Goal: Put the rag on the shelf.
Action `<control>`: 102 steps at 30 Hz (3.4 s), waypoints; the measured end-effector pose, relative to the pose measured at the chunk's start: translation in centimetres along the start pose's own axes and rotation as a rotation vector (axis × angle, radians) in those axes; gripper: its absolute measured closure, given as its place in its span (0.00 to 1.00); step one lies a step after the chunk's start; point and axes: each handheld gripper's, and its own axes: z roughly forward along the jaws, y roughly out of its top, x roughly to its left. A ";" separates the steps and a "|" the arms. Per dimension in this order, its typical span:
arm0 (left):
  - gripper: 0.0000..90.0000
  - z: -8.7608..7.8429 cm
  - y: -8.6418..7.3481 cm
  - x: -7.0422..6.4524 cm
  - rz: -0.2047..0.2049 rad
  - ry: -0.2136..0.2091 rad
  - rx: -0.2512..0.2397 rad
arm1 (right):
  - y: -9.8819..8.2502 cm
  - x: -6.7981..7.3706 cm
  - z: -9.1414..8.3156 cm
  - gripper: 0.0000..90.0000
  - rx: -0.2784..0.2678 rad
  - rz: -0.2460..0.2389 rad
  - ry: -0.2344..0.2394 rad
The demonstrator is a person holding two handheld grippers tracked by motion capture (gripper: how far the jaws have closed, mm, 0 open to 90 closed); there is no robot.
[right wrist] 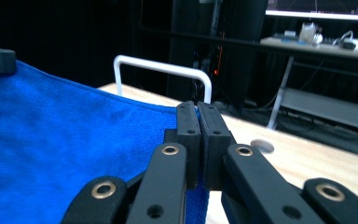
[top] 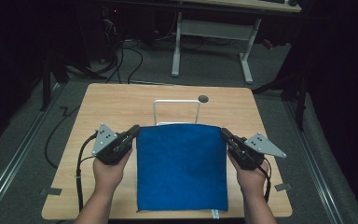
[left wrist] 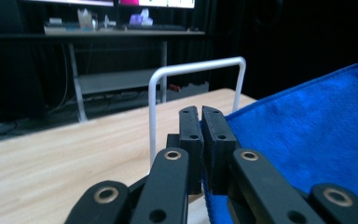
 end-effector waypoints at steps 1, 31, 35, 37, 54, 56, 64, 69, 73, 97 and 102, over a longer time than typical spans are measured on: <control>0.97 -0.2 0.2 -0.1 0.005 0.001 -0.010 | 0.5 0.2 -0.4 0.99 -0.022 -0.009 0.003; 0.99 -2.0 4.4 -1.2 0.077 0.017 -0.159 | 4.9 1.2 -2.1 0.99 -0.179 -0.043 0.007; 0.99 -1.0 5.7 -0.3 0.081 0.037 -0.165 | 5.4 0.2 -0.9 0.99 -0.167 -0.022 -0.002; 0.99 -0.4 6.3 0.3 0.082 0.044 -0.165 | 5.5 -0.1 -0.6 0.99 -0.166 -0.020 -0.001; 0.99 4.5 8.6 4.4 0.115 0.137 -0.102 | 7.9 -3.0 4.1 0.99 -0.130 0.006 -0.035; 0.99 5.0 8.7 5.0 0.114 0.149 -0.092 | 8.1 -3.2 4.3 0.99 -0.123 0.004 -0.038; 0.99 6.9 9.7 6.2 0.132 0.181 -0.080 | 9.0 -4.5 6.9 0.99 -0.075 0.008 -0.055; 0.99 8.5 9.9 6.6 0.163 0.204 -0.042 | 9.2 -5.6 8.3 0.99 -0.054 0.014 -0.074; 0.99 9.7 9.5 7.2 0.166 0.214 -0.002 | 9.1 -6.4 9.6 0.99 -0.026 0.012 -0.086; 0.99 14.6 0.5 9.9 0.060 0.179 0.287 | 3.0 -7.9 15.8 0.99 0.224 0.004 -0.113; 0.99 14.5 -0.7 9.8 0.045 0.158 0.316 | 1.5 -7.9 16.0 0.99 0.247 0.031 -0.098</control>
